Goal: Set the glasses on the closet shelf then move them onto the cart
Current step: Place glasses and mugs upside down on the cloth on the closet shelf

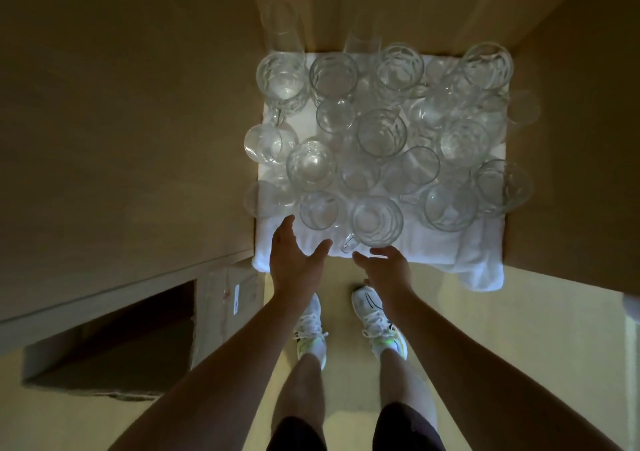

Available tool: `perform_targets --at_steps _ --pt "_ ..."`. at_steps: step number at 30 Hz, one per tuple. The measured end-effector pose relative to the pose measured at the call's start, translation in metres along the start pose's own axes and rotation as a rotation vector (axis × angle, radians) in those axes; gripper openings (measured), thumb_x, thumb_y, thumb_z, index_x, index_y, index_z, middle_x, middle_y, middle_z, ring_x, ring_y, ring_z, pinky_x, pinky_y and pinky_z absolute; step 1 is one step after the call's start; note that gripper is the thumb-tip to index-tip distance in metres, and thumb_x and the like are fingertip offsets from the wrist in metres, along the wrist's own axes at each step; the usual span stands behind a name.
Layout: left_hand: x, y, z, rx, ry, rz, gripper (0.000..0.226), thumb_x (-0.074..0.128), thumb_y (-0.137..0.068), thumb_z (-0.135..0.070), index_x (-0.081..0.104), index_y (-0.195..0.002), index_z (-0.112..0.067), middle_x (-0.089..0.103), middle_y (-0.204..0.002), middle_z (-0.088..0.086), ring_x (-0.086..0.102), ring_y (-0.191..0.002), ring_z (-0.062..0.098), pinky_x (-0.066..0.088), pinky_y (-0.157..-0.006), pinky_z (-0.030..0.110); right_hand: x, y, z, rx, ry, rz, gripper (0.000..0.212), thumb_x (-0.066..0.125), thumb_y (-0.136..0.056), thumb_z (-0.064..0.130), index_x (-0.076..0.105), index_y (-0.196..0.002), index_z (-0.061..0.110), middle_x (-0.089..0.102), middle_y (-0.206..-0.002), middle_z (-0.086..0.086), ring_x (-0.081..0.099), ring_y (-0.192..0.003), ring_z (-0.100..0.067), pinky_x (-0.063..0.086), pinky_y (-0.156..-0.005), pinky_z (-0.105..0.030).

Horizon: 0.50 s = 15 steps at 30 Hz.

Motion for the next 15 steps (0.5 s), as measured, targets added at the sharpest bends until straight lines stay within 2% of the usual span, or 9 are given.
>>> perform_targets --at_steps 2,5,8,12,15 --pt "0.006 -0.008 0.003 -0.013 0.030 0.008 0.086 0.084 -0.080 -0.035 0.040 -0.152 -0.017 0.053 -0.144 0.002 0.055 -0.125 0.017 0.049 -0.104 0.041 0.012 -0.005 -0.007 0.065 -0.193 0.092 0.035 0.078 -0.087 0.020 0.066 -0.119 0.010 0.066 -0.085 -0.005 0.063 -0.080 -0.021 0.056 -0.082 -0.036" --pt "0.013 -0.018 0.005 -0.016 0.063 0.014 0.087 0.084 -0.079 -0.038 0.039 -0.152 -0.021 0.053 -0.145 -0.002 0.054 -0.127 0.014 0.049 -0.105 0.044 0.026 -0.009 -0.010 0.125 -0.355 0.237 0.028 0.074 -0.091 0.025 0.068 -0.118 0.017 0.066 -0.100 -0.006 0.065 -0.095 -0.023 0.058 -0.081 -0.034" --pt "0.020 -0.023 0.007 0.012 0.085 0.036 0.089 0.084 -0.080 -0.033 0.036 -0.154 -0.022 0.049 -0.150 -0.006 0.051 -0.133 0.012 0.046 -0.109 0.042 0.034 -0.013 -0.013 0.156 -0.471 0.318 0.032 0.069 -0.095 0.027 0.066 -0.124 0.016 0.065 -0.111 -0.004 0.063 -0.105 -0.024 0.054 -0.081 -0.035" --pt "0.025 -0.028 0.007 0.097 0.066 0.039 0.090 0.086 -0.078 -0.033 0.038 -0.153 -0.020 0.050 -0.148 -0.007 0.048 -0.135 0.010 0.046 -0.110 0.042 0.038 -0.019 -0.016 0.134 -0.481 0.418 0.031 0.058 -0.102 0.027 0.064 -0.133 0.024 0.063 -0.130 -0.006 0.058 -0.122 -0.024 0.052 -0.096 -0.042" --pt "0.025 -0.033 0.007 0.135 0.067 0.011 0.092 0.090 -0.072 -0.036 0.043 -0.149 -0.021 0.052 -0.143 -0.010 0.048 -0.133 0.008 0.048 -0.108 0.042 0.035 -0.019 -0.014 0.124 -0.472 0.444 0.026 0.057 -0.102 0.026 0.068 -0.124 0.020 0.063 -0.132 -0.006 0.057 -0.125 -0.024 0.050 -0.101 -0.043"
Point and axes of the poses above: each hand's wrist, its own y-axis away from the middle knuckle, its own x-axis out of the palm, z = x × y, the point moved 3 cm from there along -y, towards the middle knuckle
